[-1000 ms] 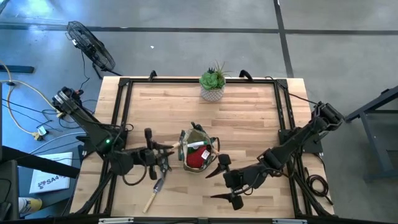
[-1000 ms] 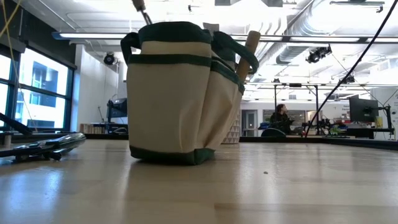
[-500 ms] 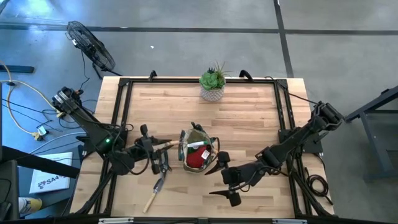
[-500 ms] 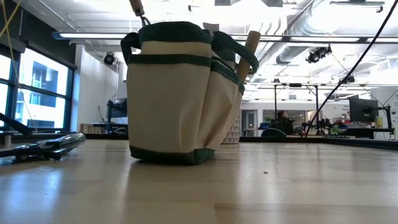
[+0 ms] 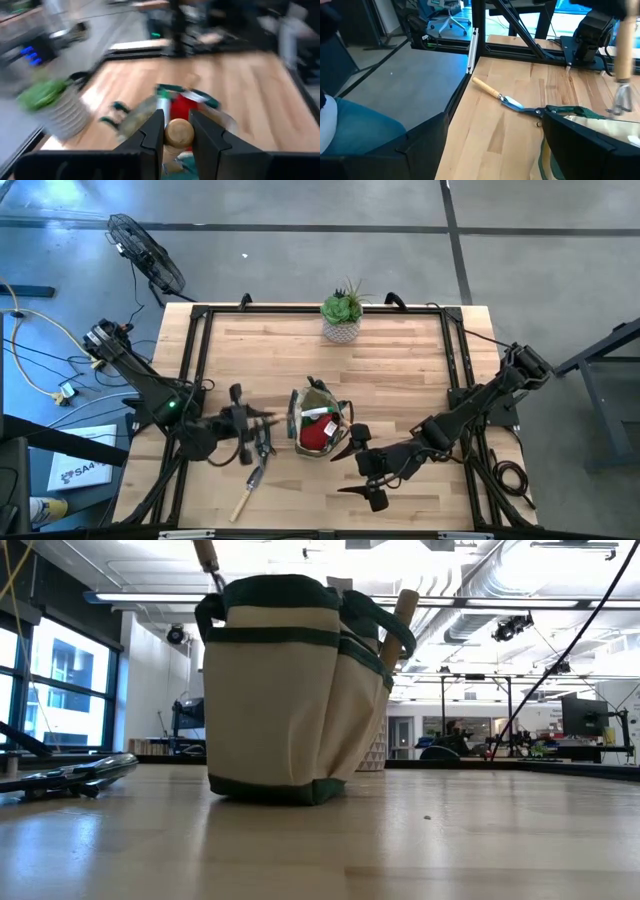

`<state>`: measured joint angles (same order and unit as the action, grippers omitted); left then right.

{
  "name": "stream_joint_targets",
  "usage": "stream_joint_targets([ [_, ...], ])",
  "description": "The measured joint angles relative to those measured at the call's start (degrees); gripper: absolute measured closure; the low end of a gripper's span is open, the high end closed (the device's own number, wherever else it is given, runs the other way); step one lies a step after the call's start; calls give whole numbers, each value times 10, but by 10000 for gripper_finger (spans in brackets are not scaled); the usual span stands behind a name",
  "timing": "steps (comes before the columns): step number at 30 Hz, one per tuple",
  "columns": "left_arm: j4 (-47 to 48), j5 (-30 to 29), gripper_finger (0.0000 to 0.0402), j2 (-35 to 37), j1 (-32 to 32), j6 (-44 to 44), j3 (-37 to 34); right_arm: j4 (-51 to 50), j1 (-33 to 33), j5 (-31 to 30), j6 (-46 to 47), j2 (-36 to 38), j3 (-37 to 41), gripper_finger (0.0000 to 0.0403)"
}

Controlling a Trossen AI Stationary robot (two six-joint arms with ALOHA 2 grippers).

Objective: Pick & Place Garden tools in Gardening bag
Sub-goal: Put the hand rake into the gardening bag

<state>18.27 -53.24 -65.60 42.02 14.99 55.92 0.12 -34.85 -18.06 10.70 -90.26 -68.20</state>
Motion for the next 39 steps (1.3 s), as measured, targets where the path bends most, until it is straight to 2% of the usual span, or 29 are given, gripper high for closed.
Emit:
stream_joint_targets([
  [3,0,50,337,2,0,-72,7,0,0,0,0,0,0,89],
  [7,28,59,337,2,0,-141,21,2,0,0,1,0,0,89],
  [14,45,59,337,2,0,-201,34,5,7,0,17,0,0,89],
  [18,42,57,337,2,0,-194,30,6,13,0,17,0,0,89],
  [21,32,31,337,4,0,-192,11,12,15,0,17,0,0,89],
  [25,-19,37,337,26,0,-179,-21,14,14,0,19,0,0,89],
  [29,-94,51,337,54,0,-209,-59,9,13,5,34,0,0,89],
  [32,-139,79,337,85,0,-223,-90,-25,13,0,49,0,0,89],
  [39,-211,83,337,127,0,-223,-149,-105,39,-12,91,-2,0,91],
])
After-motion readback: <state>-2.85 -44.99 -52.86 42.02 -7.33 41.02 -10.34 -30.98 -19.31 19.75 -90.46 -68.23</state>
